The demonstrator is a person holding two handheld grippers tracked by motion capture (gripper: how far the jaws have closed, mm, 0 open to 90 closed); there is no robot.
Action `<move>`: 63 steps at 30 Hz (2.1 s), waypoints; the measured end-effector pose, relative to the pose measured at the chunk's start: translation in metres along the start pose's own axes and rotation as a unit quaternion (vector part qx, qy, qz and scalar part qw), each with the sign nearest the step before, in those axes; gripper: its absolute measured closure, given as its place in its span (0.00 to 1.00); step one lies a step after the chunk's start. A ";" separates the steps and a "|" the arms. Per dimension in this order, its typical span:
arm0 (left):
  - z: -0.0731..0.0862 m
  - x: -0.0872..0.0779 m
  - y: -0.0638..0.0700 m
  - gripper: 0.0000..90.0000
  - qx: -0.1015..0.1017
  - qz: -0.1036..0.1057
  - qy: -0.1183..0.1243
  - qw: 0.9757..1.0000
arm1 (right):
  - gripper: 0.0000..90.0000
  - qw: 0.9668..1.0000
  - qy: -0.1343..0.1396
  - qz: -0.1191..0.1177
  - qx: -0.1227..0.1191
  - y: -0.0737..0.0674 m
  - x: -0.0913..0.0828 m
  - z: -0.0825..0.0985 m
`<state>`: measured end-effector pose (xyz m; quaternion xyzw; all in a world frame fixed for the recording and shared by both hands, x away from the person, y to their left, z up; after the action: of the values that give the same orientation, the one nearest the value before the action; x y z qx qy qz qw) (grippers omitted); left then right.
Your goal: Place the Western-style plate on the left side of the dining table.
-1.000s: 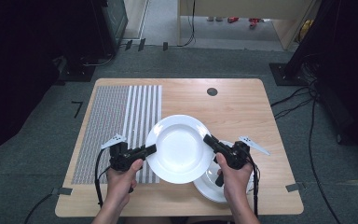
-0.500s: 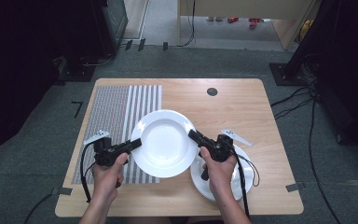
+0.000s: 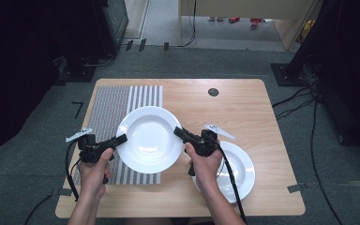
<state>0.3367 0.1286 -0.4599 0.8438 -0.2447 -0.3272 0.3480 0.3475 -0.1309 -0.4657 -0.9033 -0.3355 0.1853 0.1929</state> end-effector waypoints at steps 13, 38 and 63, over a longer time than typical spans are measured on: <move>-0.022 -0.015 -0.024 0.84 -0.016 -0.013 0.028 0.999 | 0.87 1.000 -0.020 -0.015 -0.001 -0.016 0.040 0.002; -0.059 0.001 -0.084 0.85 -0.026 -0.044 0.022 0.998 | 0.84 0.997 -0.071 0.006 0.038 -0.002 0.112 0.029; -0.069 0.043 -0.140 0.80 -0.081 -0.095 0.039 0.991 | 0.87 0.992 -0.070 0.067 0.084 0.020 0.165 0.041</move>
<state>0.4412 0.2199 -0.5430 0.8444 -0.1219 -0.3443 0.3919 0.4556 -0.0238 -0.5443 -0.8890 -0.2702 0.2881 0.2317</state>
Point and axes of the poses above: each handheld gripper's, and its own axes: x roughly forward along the jaws, z roughly out of its underside, y roughly to its right, the point moved 7 cm from there along x, roughly forward along the jaws, and after that the axes turned 15 degrees about -x, right-handed, at the moved point
